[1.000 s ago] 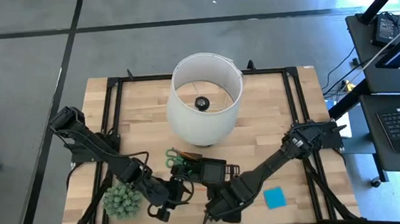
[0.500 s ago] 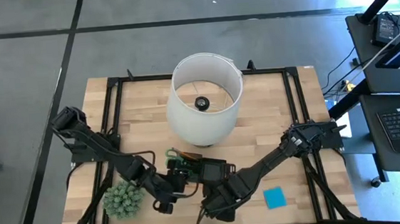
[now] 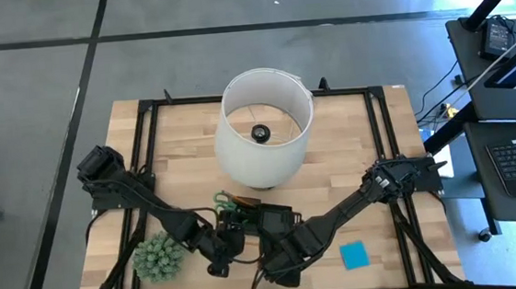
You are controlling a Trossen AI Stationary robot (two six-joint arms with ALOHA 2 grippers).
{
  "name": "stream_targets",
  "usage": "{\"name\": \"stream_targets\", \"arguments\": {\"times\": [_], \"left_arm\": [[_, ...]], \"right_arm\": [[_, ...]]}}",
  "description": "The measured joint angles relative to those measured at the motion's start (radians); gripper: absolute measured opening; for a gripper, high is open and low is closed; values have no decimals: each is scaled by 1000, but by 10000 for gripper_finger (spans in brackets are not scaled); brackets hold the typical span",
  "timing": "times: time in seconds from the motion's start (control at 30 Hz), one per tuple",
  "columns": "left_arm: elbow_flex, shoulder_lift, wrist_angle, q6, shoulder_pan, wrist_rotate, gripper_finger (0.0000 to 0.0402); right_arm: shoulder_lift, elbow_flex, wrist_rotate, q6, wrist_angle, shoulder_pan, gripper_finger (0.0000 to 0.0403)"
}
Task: Pick and place office supplies into organizer
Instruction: Put the orange pencil into the black desk organizer
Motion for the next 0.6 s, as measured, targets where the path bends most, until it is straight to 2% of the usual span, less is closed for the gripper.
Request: {"name": "stream_targets", "arguments": {"times": [0.3, 0.43, 0.6], "left_arm": [[0, 0, 7, -41, 16, -19, 150], [0, 0, 7, -42, 17, -19, 110], [0, 0, 7, -41, 17, 18, 40]], "right_arm": [[0, 0, 0, -7, 20, 0, 3], [0, 0, 0, -7, 20, 0, 3], [0, 0, 0, -8, 20, 0, 3]]}}
